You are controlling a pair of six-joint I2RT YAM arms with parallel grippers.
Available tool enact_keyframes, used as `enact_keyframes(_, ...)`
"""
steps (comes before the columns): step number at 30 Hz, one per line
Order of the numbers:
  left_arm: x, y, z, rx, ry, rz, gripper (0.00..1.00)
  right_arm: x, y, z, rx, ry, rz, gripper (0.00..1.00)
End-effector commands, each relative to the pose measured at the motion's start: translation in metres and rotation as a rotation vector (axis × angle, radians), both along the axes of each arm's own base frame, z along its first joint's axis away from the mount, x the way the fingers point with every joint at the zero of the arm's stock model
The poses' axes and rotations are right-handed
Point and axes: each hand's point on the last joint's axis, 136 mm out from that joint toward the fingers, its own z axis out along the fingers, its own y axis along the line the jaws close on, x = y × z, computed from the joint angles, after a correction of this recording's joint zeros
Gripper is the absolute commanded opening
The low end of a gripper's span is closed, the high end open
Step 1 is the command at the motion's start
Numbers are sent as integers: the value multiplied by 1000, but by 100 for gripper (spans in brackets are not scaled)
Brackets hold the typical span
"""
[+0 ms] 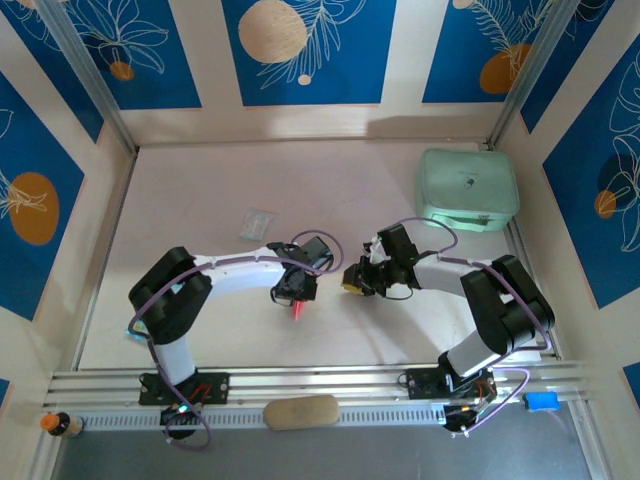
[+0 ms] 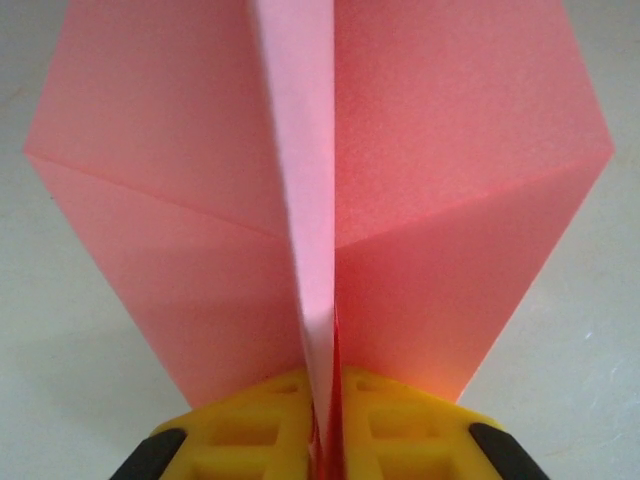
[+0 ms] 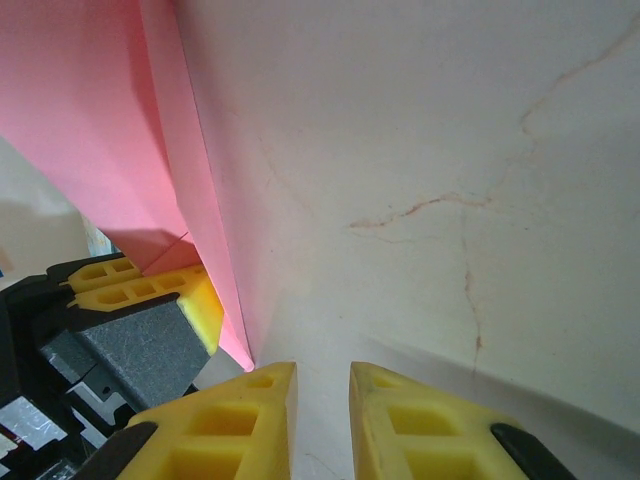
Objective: Fold a paper plane with a square sheet of paper (pick it up from the middle)
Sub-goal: Turn over a paper plane at the center of the table.
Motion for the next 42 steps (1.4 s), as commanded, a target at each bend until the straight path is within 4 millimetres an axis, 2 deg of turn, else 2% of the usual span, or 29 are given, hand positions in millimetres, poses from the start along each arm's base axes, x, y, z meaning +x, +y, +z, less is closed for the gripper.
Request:
enact_keyframes(1, -1, 3, -4, 37, 5, 9, 13, -8, -3, -7, -9, 32, 3, 21)
enact_keyframes(16, -6, 8, -21, 50, 22, 23, 18, -9, -3, -8, -12, 36, 3, 21)
enact_keyframes(25, -6, 11, -35, 79, 35, 55, 27, -9, -6, -3, -20, 15, 0, 21)
enact_keyframes(42, 3, 6, -36, 132, 27, 72, 36, -8, -23, 11, -46, -39, -44, 22)
